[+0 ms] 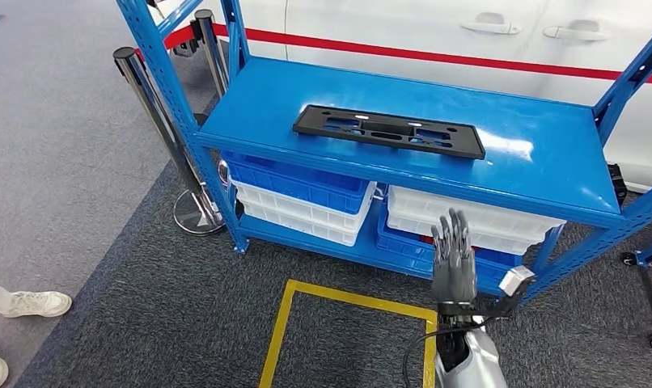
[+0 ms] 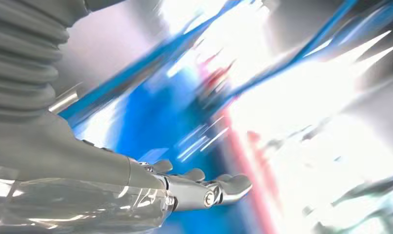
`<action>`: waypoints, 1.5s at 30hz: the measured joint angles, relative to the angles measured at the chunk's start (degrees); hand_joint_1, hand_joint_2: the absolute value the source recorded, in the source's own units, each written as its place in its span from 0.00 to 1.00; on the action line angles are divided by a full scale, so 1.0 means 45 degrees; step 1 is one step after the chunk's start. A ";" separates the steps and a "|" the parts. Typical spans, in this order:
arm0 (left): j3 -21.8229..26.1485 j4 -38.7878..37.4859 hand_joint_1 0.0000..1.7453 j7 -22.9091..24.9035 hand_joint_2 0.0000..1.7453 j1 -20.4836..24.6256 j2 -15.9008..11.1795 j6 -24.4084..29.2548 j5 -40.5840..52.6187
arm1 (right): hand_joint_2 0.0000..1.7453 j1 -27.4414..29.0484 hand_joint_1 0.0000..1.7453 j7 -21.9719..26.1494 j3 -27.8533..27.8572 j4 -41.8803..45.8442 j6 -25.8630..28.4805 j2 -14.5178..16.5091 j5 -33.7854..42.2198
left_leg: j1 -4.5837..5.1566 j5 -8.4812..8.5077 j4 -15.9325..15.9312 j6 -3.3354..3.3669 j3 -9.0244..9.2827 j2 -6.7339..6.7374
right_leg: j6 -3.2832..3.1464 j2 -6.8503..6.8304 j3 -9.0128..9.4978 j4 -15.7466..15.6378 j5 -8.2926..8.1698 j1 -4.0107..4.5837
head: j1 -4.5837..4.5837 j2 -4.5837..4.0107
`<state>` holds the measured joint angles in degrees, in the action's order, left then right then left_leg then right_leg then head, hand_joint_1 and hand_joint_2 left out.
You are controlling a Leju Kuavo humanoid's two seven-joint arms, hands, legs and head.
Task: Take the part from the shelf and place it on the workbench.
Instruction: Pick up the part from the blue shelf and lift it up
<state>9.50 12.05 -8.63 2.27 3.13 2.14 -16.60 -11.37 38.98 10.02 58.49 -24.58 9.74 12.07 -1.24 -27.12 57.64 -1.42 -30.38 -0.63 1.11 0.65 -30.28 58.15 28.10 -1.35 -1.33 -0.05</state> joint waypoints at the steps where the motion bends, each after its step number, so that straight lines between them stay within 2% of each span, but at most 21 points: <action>1: 0.0001 -0.0007 0.00 -0.0010 0.00 0.0000 0.0000 0.0049 0.0090 | 1.00 0.0243 0.00 -0.0001 -0.0661 0.1343 -0.0510 0.0070 0.0465 | 0.0000 0.0000 -0.0002 0.0000 -0.0005 0.0000 | 0.0000 0.0001 -0.0005 0.0001 0.0000 0.0001 | 0.0000 0.0000; 5: -0.0001 -0.0028 0.00 0.0116 0.00 0.0034 0.0000 0.0520 0.0464 | 1.00 0.0922 0.00 0.0005 -0.3439 0.5932 -0.2037 0.0113 0.1393 | 0.0001 -0.0001 -0.0007 -0.0002 -0.0008 0.0013 | 0.0001 0.0017 -0.0011 0.0002 0.0002 0.0001 | 0.0001 0.0001; 9: -0.0010 -0.0035 0.00 0.0278 0.00 0.0068 0.0001 0.1095 0.0667 | 1.00 0.1112 0.00 0.0137 -0.5508 0.8693 -0.2565 0.0103 0.1541 | 0.0007 -0.0002 -0.0001 0.0000 -0.0008 0.0012 | 0.0007 0.0014 -0.0003 -0.0004 -0.0001 -0.0007 | 0.0000 0.0001; 13: -0.0041 -0.0036 0.00 0.0168 0.00 0.0155 0.0005 0.1861 0.0943 | 1.00 0.0988 0.00 -0.0087 -0.6690 0.9748 -0.2307 0.0059 0.1849 | 0.0036 0.0002 0.0024 0.0020 -0.0013 0.0011 | 0.0041 0.0015 0.0002 -0.0013 -0.0026 -0.0057 | 0.0000 0.0001; 19: -0.0120 -0.0036 0.00 -0.0074 0.00 0.0219 0.0005 0.1845 0.1105 | 1.00 0.0699 0.00 -0.0575 -0.7671 0.9883 -0.2111 -0.0078 0.2369 | 0.0072 -0.0008 0.0138 0.0117 -0.0099 0.0008 | 0.0118 0.0012 -0.0025 -0.0014 -0.0070 -0.0124 | 0.0001 0.0001; 23: -0.0125 -0.0036 0.00 -0.0272 0.00 0.0228 0.0007 0.1594 0.0884 | 0.00 0.0554 0.00 -0.0903 -0.8064 0.9727 -0.2074 -0.0130 0.2545 | 0.0092 0.0027 0.0148 0.0292 -0.0179 0.0012 | 0.0257 0.0009 -0.0053 -0.0078 -0.0127 -0.0143 | 0.0000 0.0001; 25: -0.0103 -0.0036 0.00 -0.0303 0.00 0.0234 0.0033 0.1367 0.0772 | 0.00 0.0472 0.00 -0.1008 -0.8204 0.9583 -0.2029 -0.0149 0.2577 | 0.0033 0.0157 -0.0047 0.0451 -0.0128 0.0048 | 0.0309 -0.0029 -0.0169 0.0165 0.0040 -0.0130 | 0.0014 0.0001; 26: -0.0081 -0.0036 0.00 -0.0316 0.00 0.0237 0.0048 0.1271 0.0719 | 0.00 0.0433 0.00 -0.1047 -0.8260 0.9483 -0.1982 -0.0164 0.2585 | 0.0002 0.0222 -0.0144 0.0524 -0.0105 0.0068 | 0.0306 -0.0051 -0.0398 0.0629 0.0307 -0.0112 | 0.0025 0.0001; 28: -0.0028 -0.0036 0.00 -0.0330 0.00 0.0224 0.0083 0.1138 0.0655 | 0.00 0.0399 0.00 -0.1099 -0.8330 0.9188 -0.1784 -0.0226 0.2561 | 0.0011 0.0263 -0.0183 0.0587 -0.0131 0.0092 | 0.0283 -0.0074 -0.1245 0.2236 0.1051 -0.0100 | 0.0040 0.0001; 29: -0.0004 -0.0036 0.00 -0.0331 0.00 0.0209 0.0095 0.1093 0.0644 | 0.00 0.0409 0.00 -0.1117 -0.8347 0.9007 -0.1628 -0.0263 0.2490 | 0.0027 0.0261 -0.0176 0.0587 -0.0146 0.0093 | 0.0282 -0.0074 -0.1678 0.3003 0.1285 -0.0096 | 0.0041 0.0000; 30: 0.0017 -0.0036 0.00 -0.0331 0.00 0.0193 0.0111 0.1043 0.0636 | 0.00 0.0432 0.00 -0.1133 -0.8355 0.8807 -0.1425 -0.0299 0.2353 | 0.0038 0.0253 -0.0165 0.0581 -0.0152 0.0090 | 0.0280 -0.0075 -0.1960 0.3434 0.1290 -0.0097 | 0.0041 0.0000; 31: 0.0038 -0.0036 0.00 -0.0331 0.00 0.0183 0.0123 0.1007 0.0628 | 0.00 0.0456 0.00 -0.1132 -0.8356 0.8613 -0.1192 -0.0328 0.2161 | 0.0041 0.0237 -0.0145 0.0566 -0.0148 0.0081 | 0.0269 -0.0077 -0.2011 0.3369 0.1028 -0.0100 | 0.0041 0.0000; 32: 0.0061 -0.0036 0.00 -0.0330 0.00 0.0177 0.0143 0.0979 0.0623 | 0.00 0.0478 0.00 -0.1106 -0.8356 0.8426 -0.0958 -0.0353 0.1951 | 0.0039 0.0208 -0.0115 0.0539 -0.0135 0.0065 | 0.0247 -0.0082 -0.1810 0.2795 0.0550 -0.0103 | 0.0042 0.0000; 33: 0.0081 -0.0036 0.00 -0.0325 0.00 0.0173 0.0169 0.0953 0.0619 | 0.00 0.0495 0.00 -0.1072 -0.8356 0.8252 -0.0744 -0.0372 0.1767 | 0.0036 0.0163 -0.0073 0.0494 -0.0122 0.0050 | 0.0214 -0.0093 -0.1465 0.1911 0.0039 -0.0106 | 0.0044 0.0001; 35: 0.0111 -0.0039 0.00 -0.0290 0.00 0.0170 0.0206 0.0896 0.0624 | 0.00 0.0521 0.00 -0.1021 -0.8355 0.7935 -0.0409 -0.0405 0.1547 | 0.0081 0.0068 0.0044 0.0356 -0.0160 0.0030 | 0.0125 -0.0106 -0.0905 0.0522 -0.0509 -0.0059 | 0.0040 0.0001; 36: 0.0115 -0.0040 0.00 -0.0265 0.00 0.0165 0.0214 0.0868 0.0638 | 0.00 0.0562 0.00 -0.1020 -0.8346 0.7800 -0.0252 -0.0417 0.1473 | 0.0095 0.0042 0.0078 0.0265 -0.0195 0.0030 | 0.0071 -0.0099 -0.0821 0.0253 -0.0534 -0.0024 | 0.0038 0.0001; 39: 0.0118 -0.0044 0.00 -0.0188 0.00 0.0153 0.0220 0.0834 0.0700 | 0.00 0.0729 0.00 -0.1035 -0.8277 0.7491 0.0181 -0.0434 0.1257 | 0.0047 0.0019 0.0040 -0.0002 -0.0200 0.0038 | -0.0144 -0.0050 -0.0840 0.0205 -0.0504 0.0044 | 0.0039 0.0001; 41: 0.0118 -0.0046 0.00 -0.0158 0.00 0.0164 0.0223 0.0809 0.0749 | 0.00 0.0780 0.00 -0.1036 -0.8197 0.7366 0.0362 -0.0433 0.1090 | 0.0018 -0.0290 0.0464 -0.0113 -0.0358 0.0055 | -0.0295 -0.0072 -0.0770 0.0120 -0.0520 0.0005 | 0.0029 0.0001; 42: 0.0118 -0.0046 0.00 -0.0142 0.00 0.0169 0.0223 0.0796 0.0774 | 0.00 0.0825 0.00 -0.1038 -0.8143 0.7308 0.0424 -0.0432 0.0993 | 0.0008 -0.0627 0.1080 -0.0148 -0.0647 0.0064 | -0.0350 -0.0095 -0.0738 0.0091 -0.0521 -0.0011 | 0.0022 0.0001; 44: 0.0118 -0.0046 0.00 -0.0097 0.00 0.0155 0.0223 0.0783 0.0824 | 0.00 0.0983 0.00 -0.1049 -0.8007 0.7193 0.0476 -0.0430 0.0857 | 0.0007 -0.1364 0.2835 -0.0190 -0.1530 0.0071 | -0.0413 -0.0133 -0.0725 0.0097 -0.0495 0.0028 | 0.0015 0.0001; 45: 0.0118 -0.0047 0.00 -0.0073 0.00 0.0132 0.0223 0.0783 0.0856 | 0.00 0.1071 0.00 -0.1054 -0.7934 0.7135 0.0480 -0.0430 0.0819 | 0.0007 -0.1524 0.3497 -0.0196 -0.1896 0.0072 | -0.0428 -0.0138 -0.0718 0.0100 -0.0485 0.0055 | 0.0015 0.0001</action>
<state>10.03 11.84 -8.96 2.86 4.13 5.66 -12.75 -6.54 34.24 -25.69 90.60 -22.42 7.80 15.76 -1.21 -33.98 73.38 -2.30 -38.91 -0.30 -0.82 0.02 -33.51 58.61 25.92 -1.10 -1.27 -0.04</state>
